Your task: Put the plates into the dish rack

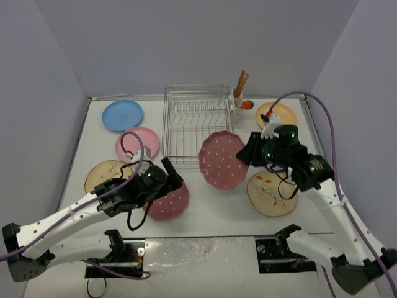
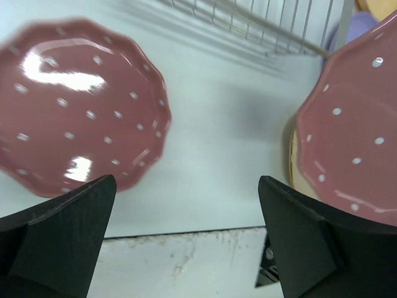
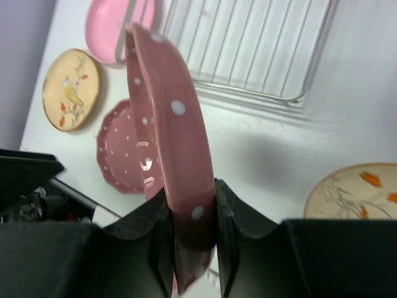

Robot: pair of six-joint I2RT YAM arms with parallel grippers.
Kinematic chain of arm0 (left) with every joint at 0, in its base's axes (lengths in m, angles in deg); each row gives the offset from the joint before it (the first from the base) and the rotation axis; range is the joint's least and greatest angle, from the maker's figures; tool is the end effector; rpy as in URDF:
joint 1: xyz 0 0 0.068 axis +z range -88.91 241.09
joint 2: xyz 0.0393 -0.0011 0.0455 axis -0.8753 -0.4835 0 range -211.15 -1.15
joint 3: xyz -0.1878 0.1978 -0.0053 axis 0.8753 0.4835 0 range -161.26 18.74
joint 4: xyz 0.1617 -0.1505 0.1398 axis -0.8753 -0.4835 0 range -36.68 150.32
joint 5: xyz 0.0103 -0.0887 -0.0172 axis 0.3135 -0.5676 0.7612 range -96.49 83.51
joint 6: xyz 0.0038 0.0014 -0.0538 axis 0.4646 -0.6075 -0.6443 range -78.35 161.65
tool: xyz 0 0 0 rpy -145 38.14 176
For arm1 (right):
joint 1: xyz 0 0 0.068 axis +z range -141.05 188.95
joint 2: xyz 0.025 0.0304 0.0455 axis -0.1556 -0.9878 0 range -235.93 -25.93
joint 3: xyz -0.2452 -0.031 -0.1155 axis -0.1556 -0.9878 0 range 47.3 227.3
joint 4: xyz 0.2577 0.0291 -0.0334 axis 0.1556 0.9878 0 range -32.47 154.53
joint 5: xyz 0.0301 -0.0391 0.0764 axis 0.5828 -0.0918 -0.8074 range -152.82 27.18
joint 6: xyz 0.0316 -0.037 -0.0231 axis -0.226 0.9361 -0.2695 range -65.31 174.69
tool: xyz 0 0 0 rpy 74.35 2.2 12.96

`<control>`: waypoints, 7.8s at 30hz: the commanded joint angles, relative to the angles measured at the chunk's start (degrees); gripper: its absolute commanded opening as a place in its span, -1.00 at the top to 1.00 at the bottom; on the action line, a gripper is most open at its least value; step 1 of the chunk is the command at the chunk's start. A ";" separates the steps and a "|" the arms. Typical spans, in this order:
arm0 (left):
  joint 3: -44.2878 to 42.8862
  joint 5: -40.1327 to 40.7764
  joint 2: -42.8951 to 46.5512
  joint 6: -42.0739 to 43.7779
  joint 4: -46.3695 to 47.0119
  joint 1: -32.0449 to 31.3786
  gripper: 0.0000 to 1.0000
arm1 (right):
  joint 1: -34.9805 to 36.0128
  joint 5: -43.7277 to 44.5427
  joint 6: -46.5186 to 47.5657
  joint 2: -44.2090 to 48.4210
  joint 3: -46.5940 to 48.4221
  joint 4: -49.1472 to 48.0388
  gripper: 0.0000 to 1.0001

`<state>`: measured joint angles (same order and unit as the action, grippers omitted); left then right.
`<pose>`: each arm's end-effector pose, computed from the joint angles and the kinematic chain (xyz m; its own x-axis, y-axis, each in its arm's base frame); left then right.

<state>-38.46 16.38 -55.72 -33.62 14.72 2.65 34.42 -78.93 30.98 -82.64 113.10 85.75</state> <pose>0.1097 -0.1521 0.3270 -0.7060 -0.5531 -0.4423 -0.1832 0.7459 -0.6403 0.1850 0.0991 0.3967 -0.5323 0.1744 -0.8284 -0.4760 0.7475 0.4632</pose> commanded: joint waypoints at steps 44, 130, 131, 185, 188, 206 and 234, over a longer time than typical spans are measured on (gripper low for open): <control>5.77 -6.01 6.40 40.39 -1.40 28.10 -0.94 | 0.55 50.00 12.47 -63.85 62.70 -12.12 1.00; -4.56 -13.99 -43.84 42.13 5.64 -4.41 -0.05 | -0.33 20.68 2.14 9.92 -9.96 -14.69 -1.00; -4.13 -13.99 -43.97 42.13 5.71 -4.41 0.04 | -0.33 20.47 2.09 10.26 -10.45 -14.68 -1.00; -39.04 -27.11 -17.77 29.04 7.72 0.53 1.00 | -0.33 19.28 -0.20 14.70 -1.90 -12.14 -1.00; -41.81 -32.81 -20.49 28.75 11.34 6.38 1.00 | -0.33 19.70 -0.33 14.86 -1.22 -12.14 -1.00; -66.92 -49.08 -49.95 23.68 34.53 23.78 1.00 | -0.21 18.86 -3.89 15.58 -4.09 -12.17 -1.00; -90.76 -63.61 -75.81 9.90 50.49 33.93 1.00 | -0.24 19.26 -0.58 11.51 -5.00 -12.05 -1.00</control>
<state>-122.40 -43.90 -137.29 -20.04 50.13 37.10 34.45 -60.27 29.25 -69.34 107.70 76.84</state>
